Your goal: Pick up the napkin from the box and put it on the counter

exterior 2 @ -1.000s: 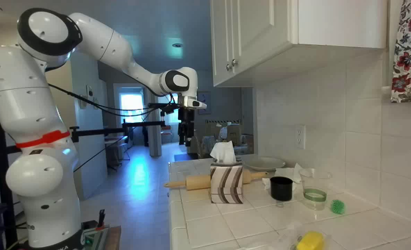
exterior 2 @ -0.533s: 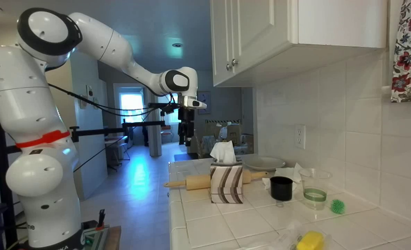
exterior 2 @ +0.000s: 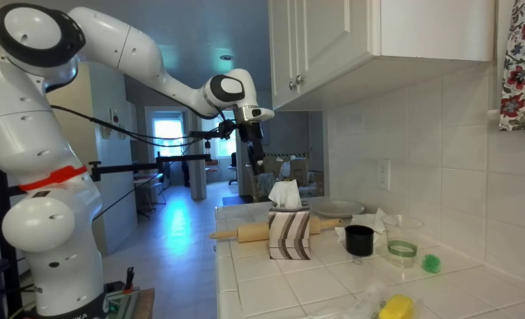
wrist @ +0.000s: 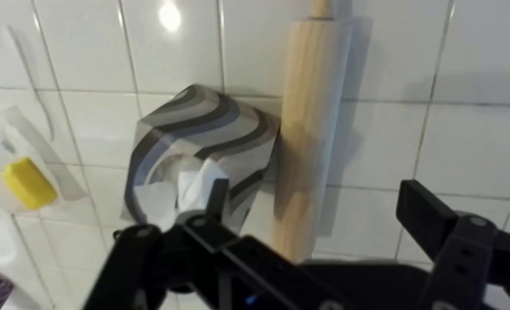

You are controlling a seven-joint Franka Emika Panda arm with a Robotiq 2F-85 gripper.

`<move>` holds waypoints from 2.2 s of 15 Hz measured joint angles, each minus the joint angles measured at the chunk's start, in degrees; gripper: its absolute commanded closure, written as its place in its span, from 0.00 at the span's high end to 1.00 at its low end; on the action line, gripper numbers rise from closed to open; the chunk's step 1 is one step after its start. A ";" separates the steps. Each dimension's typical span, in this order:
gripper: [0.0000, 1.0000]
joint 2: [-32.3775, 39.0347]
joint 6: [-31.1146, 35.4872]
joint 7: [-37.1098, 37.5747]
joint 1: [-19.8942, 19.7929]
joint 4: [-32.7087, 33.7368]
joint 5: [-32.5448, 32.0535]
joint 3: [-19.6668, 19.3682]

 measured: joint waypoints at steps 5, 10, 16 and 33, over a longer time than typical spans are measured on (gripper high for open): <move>1.00 -2.32 8.14 0.50 -2.73 -2.54 -5.99 -1.61; 1.00 -2.44 14.35 -0.10 -4.54 -4.93 -6.18 -4.04; 0.88 -2.25 18.64 -0.57 -5.69 -7.14 -6.12 -5.92; 0.00 -1.64 20.86 -5.89 -3.83 -10.04 5.12 -5.40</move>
